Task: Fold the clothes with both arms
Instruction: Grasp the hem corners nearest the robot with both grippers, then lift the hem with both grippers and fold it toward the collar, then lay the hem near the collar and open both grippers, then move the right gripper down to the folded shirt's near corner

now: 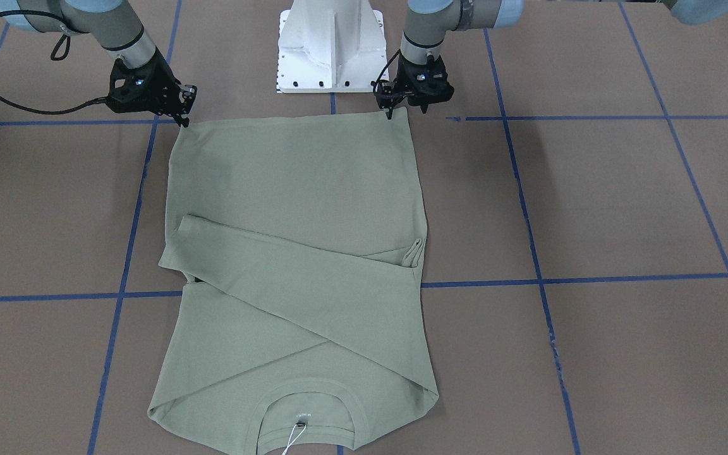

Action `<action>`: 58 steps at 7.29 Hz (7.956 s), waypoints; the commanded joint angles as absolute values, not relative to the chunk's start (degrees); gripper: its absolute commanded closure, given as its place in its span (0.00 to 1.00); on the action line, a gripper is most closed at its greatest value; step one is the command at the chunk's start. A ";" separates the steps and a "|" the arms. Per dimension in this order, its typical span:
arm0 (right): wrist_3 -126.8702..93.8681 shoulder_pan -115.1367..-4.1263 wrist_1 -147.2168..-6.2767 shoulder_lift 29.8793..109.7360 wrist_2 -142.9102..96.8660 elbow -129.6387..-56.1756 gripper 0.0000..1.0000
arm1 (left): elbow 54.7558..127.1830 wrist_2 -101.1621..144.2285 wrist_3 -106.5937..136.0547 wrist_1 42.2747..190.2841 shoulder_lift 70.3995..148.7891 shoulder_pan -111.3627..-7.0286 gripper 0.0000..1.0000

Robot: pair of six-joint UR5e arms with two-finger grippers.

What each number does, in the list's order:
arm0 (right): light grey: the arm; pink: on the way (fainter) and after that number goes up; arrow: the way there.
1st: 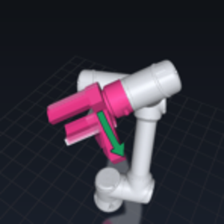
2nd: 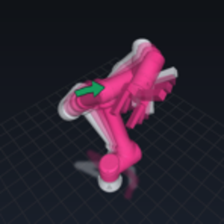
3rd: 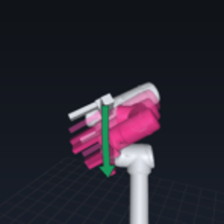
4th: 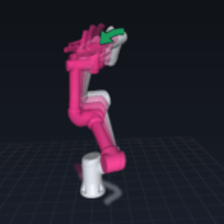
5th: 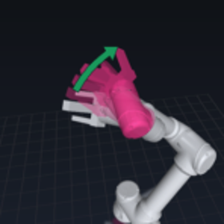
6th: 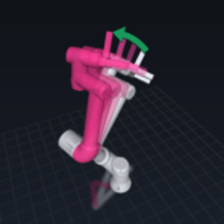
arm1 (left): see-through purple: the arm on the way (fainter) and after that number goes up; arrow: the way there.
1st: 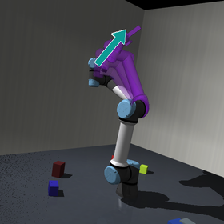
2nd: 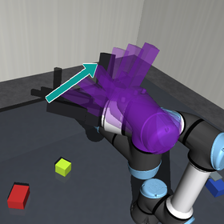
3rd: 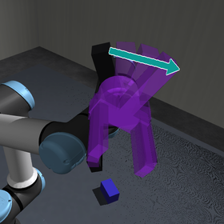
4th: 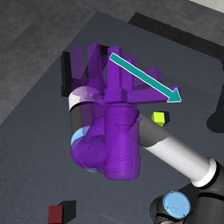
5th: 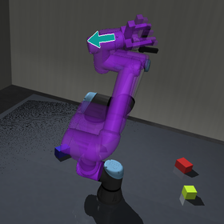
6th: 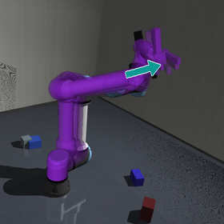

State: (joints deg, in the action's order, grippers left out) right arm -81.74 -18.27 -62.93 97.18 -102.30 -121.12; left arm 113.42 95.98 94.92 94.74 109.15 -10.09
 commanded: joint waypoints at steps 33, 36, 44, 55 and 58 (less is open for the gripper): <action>-77.43 -50.27 -61.17 63.46 -113.91 -89.74 1.00 | 86.16 98.44 73.65 100.71 127.52 -41.40 1.00; -77.34 -52.81 -61.35 63.02 -112.50 -87.02 1.00 | 84.99 98.44 72.86 100.72 127.44 -42.18 1.00; -77.26 -52.29 -61.08 54.75 -112.15 -77.88 1.00 | 73.83 98.44 73.39 105.20 134.38 -43.33 1.00; -73.74 -39.67 -65.90 76.82 -112.77 -100.20 0.00 | 94.92 102.22 71.01 98.35 127.62 -45.00 0.00; -73.74 -37.18 -66.01 75.76 -112.76 -98.44 0.04 | 96.41 102.22 71.02 98.44 126.56 -44.91 0.00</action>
